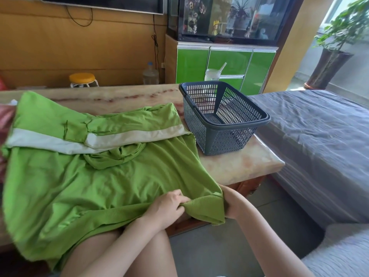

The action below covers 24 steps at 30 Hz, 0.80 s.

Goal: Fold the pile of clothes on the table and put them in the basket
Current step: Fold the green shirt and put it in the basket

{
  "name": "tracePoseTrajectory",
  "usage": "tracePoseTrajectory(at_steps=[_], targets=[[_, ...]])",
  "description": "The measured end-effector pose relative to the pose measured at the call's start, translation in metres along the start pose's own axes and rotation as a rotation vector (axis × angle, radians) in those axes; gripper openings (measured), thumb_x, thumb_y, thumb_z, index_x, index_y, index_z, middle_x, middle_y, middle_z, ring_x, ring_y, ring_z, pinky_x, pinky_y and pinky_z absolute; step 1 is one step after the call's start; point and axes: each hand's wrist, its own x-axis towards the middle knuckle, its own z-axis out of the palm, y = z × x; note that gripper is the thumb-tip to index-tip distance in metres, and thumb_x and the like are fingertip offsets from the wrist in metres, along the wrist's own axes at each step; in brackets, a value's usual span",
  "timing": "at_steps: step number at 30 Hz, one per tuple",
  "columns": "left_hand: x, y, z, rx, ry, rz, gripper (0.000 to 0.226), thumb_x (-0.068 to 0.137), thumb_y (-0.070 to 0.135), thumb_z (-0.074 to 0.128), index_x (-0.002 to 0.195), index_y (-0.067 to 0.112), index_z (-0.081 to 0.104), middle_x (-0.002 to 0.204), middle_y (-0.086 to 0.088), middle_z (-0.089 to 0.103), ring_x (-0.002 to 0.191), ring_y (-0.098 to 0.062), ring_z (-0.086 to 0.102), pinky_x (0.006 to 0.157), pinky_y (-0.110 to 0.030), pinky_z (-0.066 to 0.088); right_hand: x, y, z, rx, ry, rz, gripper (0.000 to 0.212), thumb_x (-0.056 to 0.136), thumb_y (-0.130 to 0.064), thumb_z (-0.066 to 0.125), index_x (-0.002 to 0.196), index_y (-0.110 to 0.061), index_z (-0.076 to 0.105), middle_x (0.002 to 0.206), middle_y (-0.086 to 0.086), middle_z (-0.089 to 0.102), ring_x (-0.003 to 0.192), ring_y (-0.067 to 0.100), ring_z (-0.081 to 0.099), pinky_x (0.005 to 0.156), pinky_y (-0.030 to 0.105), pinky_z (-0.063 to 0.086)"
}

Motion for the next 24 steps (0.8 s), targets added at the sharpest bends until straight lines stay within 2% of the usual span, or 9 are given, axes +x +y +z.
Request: tracePoseTrajectory(at_steps=[3, 6, 8, 9, 15, 18, 20, 23, 24], targets=[[-0.003, -0.002, -0.001, -0.021, -0.024, -0.010, 0.040, 0.091, 0.015, 0.044, 0.123, 0.031, 0.060, 0.110, 0.007, 0.055, 0.100, -0.012, 0.055, 0.079, -0.021, 0.039, -0.001, -0.008, 0.001, -0.064, 0.078, -0.157, 0.023, 0.084, -0.014, 0.066, 0.102, 0.001, 0.066, 0.090, 0.016, 0.070, 0.074, 0.026, 0.066, 0.071, 0.036, 0.055], [-0.005, -0.003, -0.003, -0.017, -0.038, -0.023, 0.039, 0.091, 0.020, 0.045, 0.125, 0.033, 0.058, 0.107, 0.009, 0.053, 0.101, -0.011, 0.054, 0.078, -0.020, 0.039, -0.014, -0.018, -0.005, -0.097, 0.391, -0.633, 0.014, 0.073, -0.008, 0.077, 0.082, -0.007, 0.067, 0.082, 0.015, 0.069, 0.067, 0.023, 0.062, 0.064, 0.035, 0.053], [-0.004, -0.002, -0.003, -0.013, -0.035, -0.033, 0.037, 0.092, 0.025, 0.048, 0.127, 0.032, 0.057, 0.100, 0.009, 0.049, 0.101, -0.012, 0.053, 0.075, -0.018, 0.035, -0.026, -0.021, -0.008, -0.315, 0.560, -0.935, 0.011, 0.075, -0.014, 0.075, 0.074, -0.013, 0.064, 0.070, 0.003, 0.064, 0.061, 0.013, 0.052, 0.058, 0.030, 0.045], [-0.003, 0.000, -0.003, 0.000, -0.045, -0.039, 0.035, 0.092, 0.028, 0.050, 0.127, 0.033, 0.057, 0.098, 0.009, 0.047, 0.101, -0.013, 0.053, 0.075, -0.017, 0.033, -0.026, -0.020, -0.010, -0.423, 0.597, -0.989, 0.012, 0.076, -0.017, 0.074, 0.074, -0.013, 0.063, 0.068, -0.001, 0.061, 0.060, 0.010, 0.049, 0.056, 0.026, 0.040], [-0.001, -0.001, 0.005, -0.006, -0.087, -0.088, 0.044, 0.086, 0.058, 0.052, 0.124, 0.037, 0.059, 0.091, 0.006, 0.045, 0.094, -0.011, 0.050, 0.075, -0.022, 0.034, 0.002, -0.007, -0.031, -0.535, 0.596, -0.749, 0.016, 0.077, -0.029, 0.075, 0.080, -0.016, 0.068, 0.072, -0.001, 0.062, 0.071, 0.019, 0.058, 0.058, 0.026, 0.039], [-0.002, 0.000, 0.003, -0.033, -0.093, -0.112, 0.065, 0.081, 0.071, 0.034, 0.128, 0.032, 0.056, 0.090, 0.005, 0.044, 0.086, -0.009, 0.044, 0.078, -0.024, 0.037, 0.003, -0.007, -0.036, -0.530, 0.605, -0.759, 0.019, 0.075, -0.028, 0.077, 0.080, -0.012, 0.068, 0.071, 0.001, 0.061, 0.069, 0.018, 0.056, 0.057, 0.027, 0.039], [-0.002, 0.004, 0.000, -0.068, -0.151, -0.155, 0.070, 0.083, 0.070, 0.025, 0.127, 0.027, 0.057, 0.090, 0.003, 0.044, 0.086, -0.010, 0.043, 0.081, -0.025, 0.037, 0.006, -0.008, -0.038, -0.516, 0.625, -0.754, 0.022, 0.074, -0.027, 0.078, 0.080, -0.009, 0.066, 0.071, 0.001, 0.058, 0.069, 0.017, 0.053, 0.057, 0.027, 0.039], [0.000, 0.005, -0.006, -0.150, -0.124, -0.215, 0.061, 0.088, 0.065, 0.026, 0.092, 0.015, 0.061, 0.076, 0.003, 0.046, 0.066, -0.008, 0.043, 0.066, -0.024, 0.035, 0.013, -0.007, -0.042, -0.536, 0.568, -0.673, 0.029, 0.071, -0.029, 0.081, 0.080, -0.008, 0.065, 0.076, 0.005, 0.063, 0.074, 0.022, 0.058, 0.064, 0.032, 0.045], [0.002, 0.002, -0.007, -0.170, -0.082, -0.214, 0.053, 0.091, 0.061, 0.031, 0.093, 0.017, 0.061, 0.077, 0.003, 0.053, 0.064, -0.005, 0.044, 0.063, -0.022, 0.035, 0.014, -0.006, -0.043, -0.530, 0.527, -0.644, 0.029, 0.071, -0.031, 0.081, 0.079, -0.008, 0.065, 0.077, 0.007, 0.065, 0.073, 0.023, 0.060, 0.066, 0.035, 0.048]])
